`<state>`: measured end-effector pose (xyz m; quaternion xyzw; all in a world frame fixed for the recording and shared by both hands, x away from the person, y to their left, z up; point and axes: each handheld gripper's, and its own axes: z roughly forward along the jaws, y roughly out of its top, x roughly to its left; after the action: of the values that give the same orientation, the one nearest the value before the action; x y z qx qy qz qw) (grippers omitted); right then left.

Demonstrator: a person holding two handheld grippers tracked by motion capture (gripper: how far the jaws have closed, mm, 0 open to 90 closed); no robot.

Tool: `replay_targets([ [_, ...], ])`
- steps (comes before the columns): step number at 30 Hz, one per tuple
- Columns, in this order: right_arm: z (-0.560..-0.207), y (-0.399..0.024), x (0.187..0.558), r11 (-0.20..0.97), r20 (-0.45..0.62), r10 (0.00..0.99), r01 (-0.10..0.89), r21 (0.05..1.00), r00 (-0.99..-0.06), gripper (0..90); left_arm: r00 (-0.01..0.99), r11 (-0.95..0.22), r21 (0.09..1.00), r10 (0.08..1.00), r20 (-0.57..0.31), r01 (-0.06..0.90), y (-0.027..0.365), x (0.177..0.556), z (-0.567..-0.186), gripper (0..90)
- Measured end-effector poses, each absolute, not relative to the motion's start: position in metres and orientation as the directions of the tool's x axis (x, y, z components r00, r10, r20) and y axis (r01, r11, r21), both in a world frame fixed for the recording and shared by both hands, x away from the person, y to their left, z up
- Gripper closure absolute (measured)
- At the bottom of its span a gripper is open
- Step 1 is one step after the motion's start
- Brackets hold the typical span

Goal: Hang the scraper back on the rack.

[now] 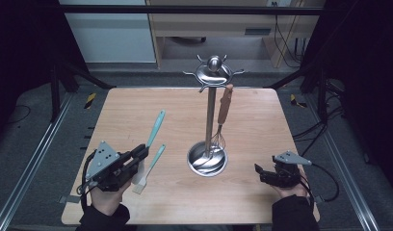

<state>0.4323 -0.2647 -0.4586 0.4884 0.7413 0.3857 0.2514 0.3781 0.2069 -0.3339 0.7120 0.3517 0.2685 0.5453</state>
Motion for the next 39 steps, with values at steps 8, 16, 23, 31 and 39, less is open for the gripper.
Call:
replay_targets([
  [8,-0.460,-0.267,0.433,0.224,0.002,0.919,0.528,0.819,-0.393,24.0,0.629,-0.138,0.976,0.778,0.001,0.169,0.203,0.371,-0.323,80.4],
  [16,-0.460,-0.266,0.434,0.224,0.002,0.920,0.532,0.817,-0.391,24.0,0.646,-0.131,0.981,0.764,0.007,0.144,0.201,0.369,-0.316,80.4],
  [23,-0.461,-0.266,0.434,0.226,-0.002,0.922,0.533,0.815,-0.388,24.0,0.656,-0.116,0.987,0.754,0.016,0.109,0.199,0.368,-0.310,80.4],
  [31,-0.460,-0.266,0.433,0.224,0.001,0.922,0.535,0.814,-0.387,23.9,0.676,-0.080,0.995,0.737,0.019,0.060,0.193,0.366,-0.298,80.4],
  [39,-0.460,-0.266,0.433,0.228,-0.003,0.921,0.534,0.814,-0.389,23.8,0.691,-0.056,0.998,0.722,0.020,0.030,0.185,0.366,-0.288,80.4],
])
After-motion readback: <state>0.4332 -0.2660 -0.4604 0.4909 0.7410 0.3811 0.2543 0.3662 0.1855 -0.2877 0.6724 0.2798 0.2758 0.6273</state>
